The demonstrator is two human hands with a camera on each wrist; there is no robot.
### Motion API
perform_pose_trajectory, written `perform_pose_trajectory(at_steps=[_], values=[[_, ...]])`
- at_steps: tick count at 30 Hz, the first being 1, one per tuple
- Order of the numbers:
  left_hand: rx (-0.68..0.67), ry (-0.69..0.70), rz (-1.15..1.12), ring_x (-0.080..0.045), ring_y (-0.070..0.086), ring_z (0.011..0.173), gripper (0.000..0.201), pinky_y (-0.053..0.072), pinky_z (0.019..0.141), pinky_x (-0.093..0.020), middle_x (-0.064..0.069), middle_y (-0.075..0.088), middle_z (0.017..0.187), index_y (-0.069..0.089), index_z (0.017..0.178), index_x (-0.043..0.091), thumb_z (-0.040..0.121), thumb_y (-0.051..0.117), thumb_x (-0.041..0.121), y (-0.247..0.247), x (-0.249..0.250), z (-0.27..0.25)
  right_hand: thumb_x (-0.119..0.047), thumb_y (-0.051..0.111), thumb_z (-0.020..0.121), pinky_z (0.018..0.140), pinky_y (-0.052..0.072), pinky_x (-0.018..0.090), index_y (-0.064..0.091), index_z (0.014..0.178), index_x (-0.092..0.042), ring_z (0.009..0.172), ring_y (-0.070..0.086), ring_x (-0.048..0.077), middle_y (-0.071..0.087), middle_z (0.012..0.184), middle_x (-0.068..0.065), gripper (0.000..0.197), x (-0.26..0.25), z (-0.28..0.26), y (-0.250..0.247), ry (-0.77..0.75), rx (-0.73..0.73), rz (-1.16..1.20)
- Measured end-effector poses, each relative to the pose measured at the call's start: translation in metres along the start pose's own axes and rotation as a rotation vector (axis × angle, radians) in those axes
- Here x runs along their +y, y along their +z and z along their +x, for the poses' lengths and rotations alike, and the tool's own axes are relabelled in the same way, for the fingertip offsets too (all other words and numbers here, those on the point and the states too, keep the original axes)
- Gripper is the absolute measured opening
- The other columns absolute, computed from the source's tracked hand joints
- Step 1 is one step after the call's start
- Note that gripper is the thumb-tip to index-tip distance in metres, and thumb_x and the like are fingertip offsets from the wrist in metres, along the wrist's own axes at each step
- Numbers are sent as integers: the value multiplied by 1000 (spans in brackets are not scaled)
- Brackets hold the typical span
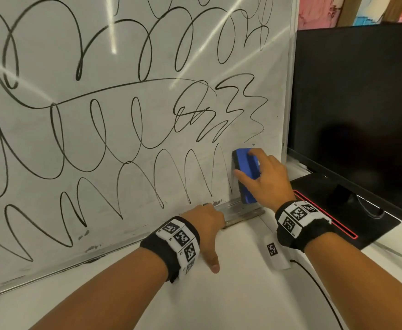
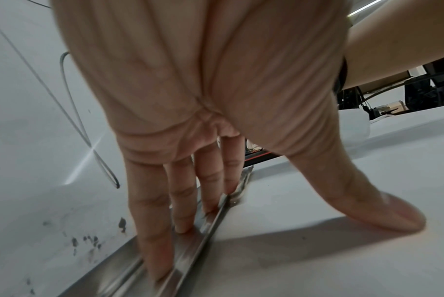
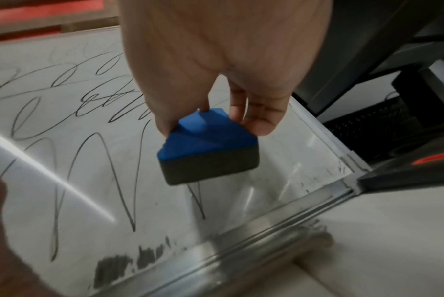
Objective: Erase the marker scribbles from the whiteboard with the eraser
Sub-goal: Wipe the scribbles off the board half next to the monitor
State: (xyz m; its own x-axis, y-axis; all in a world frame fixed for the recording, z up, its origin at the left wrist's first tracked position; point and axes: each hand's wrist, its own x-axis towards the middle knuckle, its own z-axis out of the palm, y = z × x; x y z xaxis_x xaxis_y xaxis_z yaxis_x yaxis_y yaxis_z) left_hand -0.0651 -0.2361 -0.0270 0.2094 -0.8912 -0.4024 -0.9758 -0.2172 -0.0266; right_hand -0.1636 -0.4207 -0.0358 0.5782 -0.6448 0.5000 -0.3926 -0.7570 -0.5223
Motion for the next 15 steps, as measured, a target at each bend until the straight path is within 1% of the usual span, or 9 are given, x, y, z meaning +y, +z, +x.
perform_pose_trajectory(at_steps=[1,2,5,6,7,9,11,13,15], values=[[3,2,9,-27,53,110,101,53,92,-44,-7,50,126,49,138,21,54,88,61,-3,1,1,-61,63,86,77,52,37,38,132,-37,93,55,20,56,111,2,58,2,-1,0,-6,-16,-9],[5,2,18,-27,54,108,99,54,91,-43,-7,50,125,51,137,20,55,88,61,-5,1,2,-61,62,86,77,54,38,38,131,-37,92,57,20,57,110,3,56,3,1,-1,26,-11,5],[-2,-10,50,-25,56,101,94,56,85,-41,-7,51,118,54,131,19,54,89,60,-10,6,6,-55,62,89,73,60,41,41,128,-33,83,63,21,61,107,7,50,3,12,-7,207,69,156],[-9,-14,64,-25,56,100,92,56,84,-41,-7,51,117,55,129,18,54,89,59,-11,8,8,-54,62,90,73,61,41,42,129,-31,84,63,21,61,108,7,49,1,15,-8,221,85,179],[-19,-17,74,-25,57,99,91,56,84,-41,-8,51,116,56,127,17,54,89,59,-12,9,10,-55,61,90,74,60,40,42,130,-30,86,63,21,60,108,6,50,-1,15,-8,205,91,185],[-28,-12,85,-25,57,99,89,57,83,-41,-7,52,112,58,125,15,54,90,59,-14,11,14,-57,61,90,74,55,34,41,134,-31,90,58,19,57,109,3,55,-7,9,-4,120,78,151],[-19,-9,90,-24,57,98,88,57,82,-41,-4,49,103,59,122,15,53,89,60,-15,12,18,-60,61,88,74,53,34,39,136,-34,91,56,20,56,108,3,59,-6,1,1,44,47,93],[-16,-12,93,-24,57,97,89,57,81,-41,-3,46,98,59,122,14,52,89,61,-16,11,20,-60,62,88,73,56,36,38,134,-36,90,59,21,57,109,3,57,-3,2,3,83,52,93],[-28,-16,98,-25,57,95,85,58,79,-41,-5,47,99,60,118,12,54,89,60,-17,12,20,-56,62,89,73,57,35,40,132,-34,88,61,21,57,109,4,53,0,9,-1,184,84,160]])
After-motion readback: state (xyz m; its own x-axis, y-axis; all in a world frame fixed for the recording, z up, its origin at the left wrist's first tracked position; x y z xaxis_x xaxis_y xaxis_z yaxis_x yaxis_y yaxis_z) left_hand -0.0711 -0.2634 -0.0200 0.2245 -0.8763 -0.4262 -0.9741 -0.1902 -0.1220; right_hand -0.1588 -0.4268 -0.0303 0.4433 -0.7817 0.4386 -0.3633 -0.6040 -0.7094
